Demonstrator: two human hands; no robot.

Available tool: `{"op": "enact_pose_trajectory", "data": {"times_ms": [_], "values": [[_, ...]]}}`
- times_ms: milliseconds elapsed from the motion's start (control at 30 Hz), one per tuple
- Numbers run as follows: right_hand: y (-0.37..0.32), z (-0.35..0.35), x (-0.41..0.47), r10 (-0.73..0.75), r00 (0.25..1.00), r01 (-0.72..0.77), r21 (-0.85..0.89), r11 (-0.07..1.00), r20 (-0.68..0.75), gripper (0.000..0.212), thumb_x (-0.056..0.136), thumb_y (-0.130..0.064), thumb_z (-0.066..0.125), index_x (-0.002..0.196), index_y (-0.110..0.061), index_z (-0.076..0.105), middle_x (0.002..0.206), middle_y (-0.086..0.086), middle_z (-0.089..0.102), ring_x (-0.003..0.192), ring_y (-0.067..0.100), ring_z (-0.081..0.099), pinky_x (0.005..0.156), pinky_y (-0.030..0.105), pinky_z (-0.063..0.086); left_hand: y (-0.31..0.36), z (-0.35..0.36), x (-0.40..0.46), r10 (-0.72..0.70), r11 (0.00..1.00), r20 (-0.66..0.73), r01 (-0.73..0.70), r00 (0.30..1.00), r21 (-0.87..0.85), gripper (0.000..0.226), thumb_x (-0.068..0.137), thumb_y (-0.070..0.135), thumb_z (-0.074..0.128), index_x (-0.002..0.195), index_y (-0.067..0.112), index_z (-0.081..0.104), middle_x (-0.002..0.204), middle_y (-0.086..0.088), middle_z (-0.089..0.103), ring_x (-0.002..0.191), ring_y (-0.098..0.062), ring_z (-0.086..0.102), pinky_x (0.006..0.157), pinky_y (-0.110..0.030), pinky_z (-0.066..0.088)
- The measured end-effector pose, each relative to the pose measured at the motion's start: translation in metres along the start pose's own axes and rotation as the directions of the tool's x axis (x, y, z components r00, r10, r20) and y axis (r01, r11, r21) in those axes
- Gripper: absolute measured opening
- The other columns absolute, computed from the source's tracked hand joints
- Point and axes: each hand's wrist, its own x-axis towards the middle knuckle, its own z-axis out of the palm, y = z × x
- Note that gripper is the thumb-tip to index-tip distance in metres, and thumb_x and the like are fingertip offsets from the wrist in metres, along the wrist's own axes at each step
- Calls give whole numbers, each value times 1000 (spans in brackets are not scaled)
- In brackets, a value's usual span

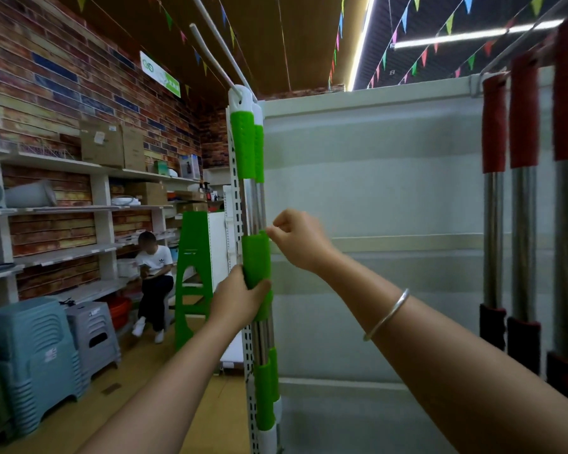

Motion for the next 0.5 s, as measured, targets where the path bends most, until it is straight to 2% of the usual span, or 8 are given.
{"op": "enact_pose_trajectory", "data": {"times_ms": [67, 133, 267, 333, 433, 500], "values": [[8, -10, -22, 24, 1000, -24, -5, 1000, 9, 28, 92, -29, 54, 105, -6, 64, 106, 13, 68, 101, 27, 59, 73, 26, 37, 2, 1, -15, -44, 999, -18, 43, 999, -28, 37, 90, 34, 57, 118, 10, 51, 102, -4, 58, 89, -23, 56, 76, -32, 47], [17, -23, -46, 55, 998, -56, 15, 998, 26, 26, 92, -26, 54, 102, -5, 65, 103, 14, 68, 99, 27, 60, 75, 28, 40, 7, 3, -32, -85, 994, -32, 83, 996, -73, 41, 90, 29, 58, 125, 9, 47, 113, -8, 60, 89, -22, 54, 76, -29, 42], [41, -64, -94, 111, 992, -110, -14, 994, 63, 26, 91, -25, 54, 96, -3, 66, 98, 15, 69, 94, 28, 60, 76, 31, 44, 25, 12, -69, -165, 982, -40, 161, 985, -97, 56, 91, 24, 57, 139, 6, 35, 131, -14, 53, 113, -31, 54, 80, -32, 39], [53, -90, -120, 130, 987, -129, -19, 991, 95, 29, 92, -25, 53, 94, 1, 66, 95, 17, 70, 87, 28, 60, 72, 32, 44, 39, 22, -94, -200, 978, -38, 197, 979, -68, 59, 91, 24, 58, 140, 5, 33, 135, -16, 50, 119, -33, 50, 87, -35, 40], [71, -130, -168, 153, 977, -153, -13, 988, 150, 36, 92, -24, 49, 99, 9, 63, 98, 25, 68, 88, 36, 62, 78, 44, 50, 60, 44, -140, -234, 971, -33, 232, 972, -65, 55, 90, 25, 58, 137, 3, 39, 135, -15, 51, 121, -33, 49, 94, -37, 40], [87, -154, -206, 170, 967, -173, 0, 985, 191, 36, 92, -23, 49, 98, 10, 63, 96, 27, 67, 84, 35, 62, 82, 47, 50, 75, 65, -180, -269, 959, -8, 267, 963, -94, 53, 91, 23, 57, 137, 2, 39, 136, -15, 50, 123, -32, 48, 96, -36, 38]]}}
